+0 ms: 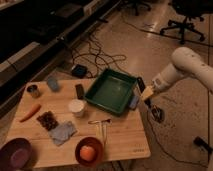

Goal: Place brush in tray

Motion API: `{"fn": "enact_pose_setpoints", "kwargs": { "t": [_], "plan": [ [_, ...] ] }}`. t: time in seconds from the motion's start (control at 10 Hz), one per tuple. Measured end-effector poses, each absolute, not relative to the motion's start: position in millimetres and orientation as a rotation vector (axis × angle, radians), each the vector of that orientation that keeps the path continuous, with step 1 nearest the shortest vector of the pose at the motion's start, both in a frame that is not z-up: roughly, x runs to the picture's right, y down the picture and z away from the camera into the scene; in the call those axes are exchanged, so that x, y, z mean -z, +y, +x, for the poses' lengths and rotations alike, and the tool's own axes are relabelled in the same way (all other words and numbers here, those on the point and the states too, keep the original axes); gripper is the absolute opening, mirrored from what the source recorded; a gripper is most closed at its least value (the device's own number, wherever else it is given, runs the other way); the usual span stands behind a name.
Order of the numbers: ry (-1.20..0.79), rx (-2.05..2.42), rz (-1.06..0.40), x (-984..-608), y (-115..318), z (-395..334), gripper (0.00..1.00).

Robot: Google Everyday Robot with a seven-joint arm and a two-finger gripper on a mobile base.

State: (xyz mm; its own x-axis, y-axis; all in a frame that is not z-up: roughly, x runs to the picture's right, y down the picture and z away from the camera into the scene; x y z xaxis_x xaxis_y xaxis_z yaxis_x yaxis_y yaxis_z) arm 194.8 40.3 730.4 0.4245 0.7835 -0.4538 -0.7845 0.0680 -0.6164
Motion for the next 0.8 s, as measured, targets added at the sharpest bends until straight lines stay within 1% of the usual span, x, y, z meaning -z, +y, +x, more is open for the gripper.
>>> {"fn": "enact_pose_setpoints", "kwargs": {
  "t": [0.2, 0.8],
  "plan": [
    [0.007, -1.116, -0.922, -732.9, 38.6, 162.8, 0.00],
    [0.013, -1.112, -0.921, -732.5, 40.4, 163.2, 0.00]
  ]
}}
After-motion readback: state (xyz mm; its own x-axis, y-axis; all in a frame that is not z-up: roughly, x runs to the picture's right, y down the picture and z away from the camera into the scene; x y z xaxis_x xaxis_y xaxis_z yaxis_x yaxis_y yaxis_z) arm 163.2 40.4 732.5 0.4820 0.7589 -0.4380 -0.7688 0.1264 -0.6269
